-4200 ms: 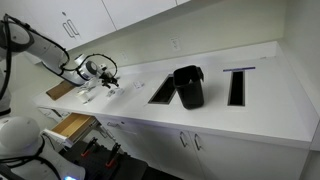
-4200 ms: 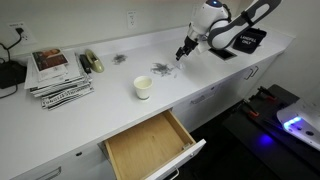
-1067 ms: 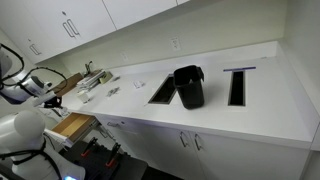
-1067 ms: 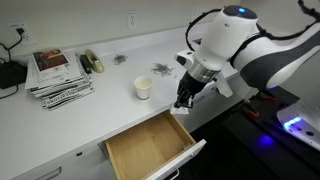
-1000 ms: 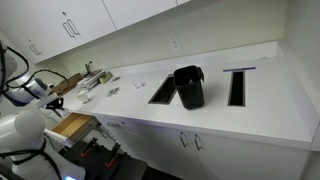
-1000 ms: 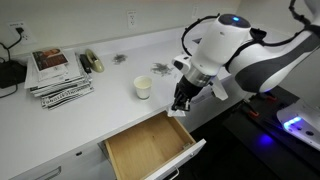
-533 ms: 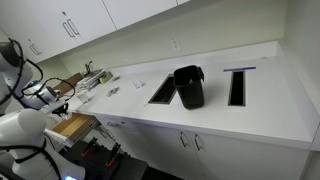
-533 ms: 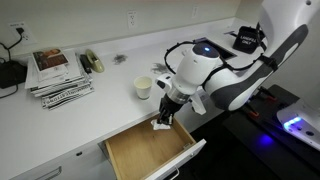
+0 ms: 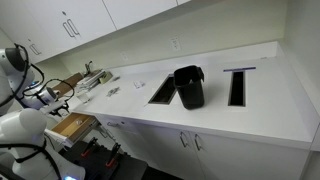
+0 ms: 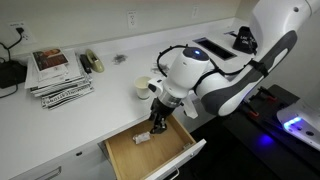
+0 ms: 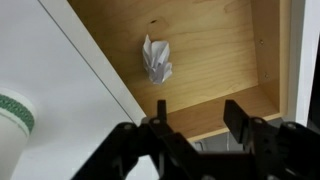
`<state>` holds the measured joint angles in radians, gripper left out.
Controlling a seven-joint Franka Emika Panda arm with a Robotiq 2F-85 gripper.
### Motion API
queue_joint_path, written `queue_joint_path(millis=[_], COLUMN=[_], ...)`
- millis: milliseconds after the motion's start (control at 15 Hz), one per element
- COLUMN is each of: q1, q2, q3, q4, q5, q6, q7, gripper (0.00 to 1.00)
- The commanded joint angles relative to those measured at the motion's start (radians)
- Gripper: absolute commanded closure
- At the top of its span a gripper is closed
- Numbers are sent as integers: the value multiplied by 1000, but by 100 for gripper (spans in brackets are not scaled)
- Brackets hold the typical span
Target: Remove the cup from the drawer and put the white object inside.
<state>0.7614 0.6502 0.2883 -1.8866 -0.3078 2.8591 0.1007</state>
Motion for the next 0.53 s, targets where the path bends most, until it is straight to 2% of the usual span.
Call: queue_joint_path(millis=[0,67,200,467], q1=[33,44,43,92], q2=[-26,-39,-66,-149], q3=[-17,-23,-8,-57], q4=[21,21,22,29], q5=[33,36,52,67], q6=[-10,-10,-21,-100], q7=[-19,-4,-12,57], gripper=[6,1,0,0])
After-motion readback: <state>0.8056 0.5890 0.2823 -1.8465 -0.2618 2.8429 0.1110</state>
